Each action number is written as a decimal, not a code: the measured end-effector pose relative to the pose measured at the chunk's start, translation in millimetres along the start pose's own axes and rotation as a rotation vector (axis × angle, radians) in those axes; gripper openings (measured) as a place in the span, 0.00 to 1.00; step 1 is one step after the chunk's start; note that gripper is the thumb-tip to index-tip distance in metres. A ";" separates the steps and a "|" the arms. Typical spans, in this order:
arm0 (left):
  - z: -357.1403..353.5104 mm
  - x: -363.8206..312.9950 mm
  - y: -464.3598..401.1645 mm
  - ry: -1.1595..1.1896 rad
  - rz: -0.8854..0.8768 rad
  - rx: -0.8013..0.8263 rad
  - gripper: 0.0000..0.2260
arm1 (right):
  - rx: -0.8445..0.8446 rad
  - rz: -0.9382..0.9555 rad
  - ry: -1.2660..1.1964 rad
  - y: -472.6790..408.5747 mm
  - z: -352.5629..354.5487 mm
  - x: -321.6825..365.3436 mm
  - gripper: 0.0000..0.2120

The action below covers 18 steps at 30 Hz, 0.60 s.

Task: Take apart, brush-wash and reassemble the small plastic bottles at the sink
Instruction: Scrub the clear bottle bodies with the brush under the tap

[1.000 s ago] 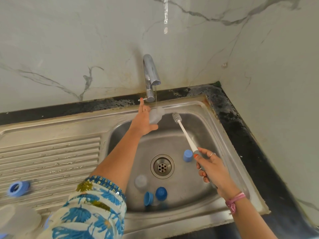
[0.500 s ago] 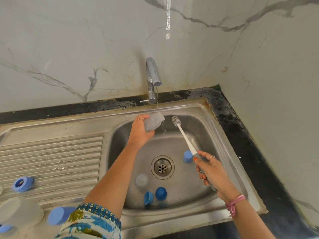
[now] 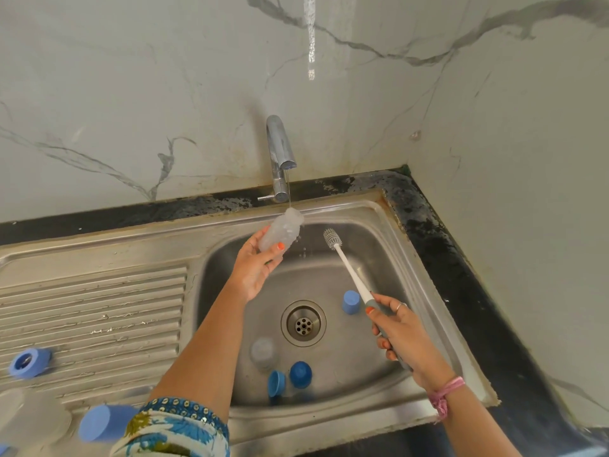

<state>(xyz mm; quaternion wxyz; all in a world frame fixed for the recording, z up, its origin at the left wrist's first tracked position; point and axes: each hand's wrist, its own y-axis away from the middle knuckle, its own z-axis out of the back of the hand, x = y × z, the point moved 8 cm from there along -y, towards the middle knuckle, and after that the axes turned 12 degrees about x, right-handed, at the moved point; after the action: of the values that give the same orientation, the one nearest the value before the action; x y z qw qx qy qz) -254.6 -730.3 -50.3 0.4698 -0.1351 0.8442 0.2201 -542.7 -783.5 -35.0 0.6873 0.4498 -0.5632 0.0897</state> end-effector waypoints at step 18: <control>12.1 14.8 -9.8 0.417 0.009 -0.149 0.05 | 0.119 0.187 0.245 21.3 20.9 46.0 0.15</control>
<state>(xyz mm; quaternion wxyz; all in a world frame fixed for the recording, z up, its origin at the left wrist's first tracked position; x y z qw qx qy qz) -249.2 -733.0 -70.9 0.2727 -0.2081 0.9051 0.2514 -554.6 -803.7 14.5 0.7116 0.4209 -0.5085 0.2406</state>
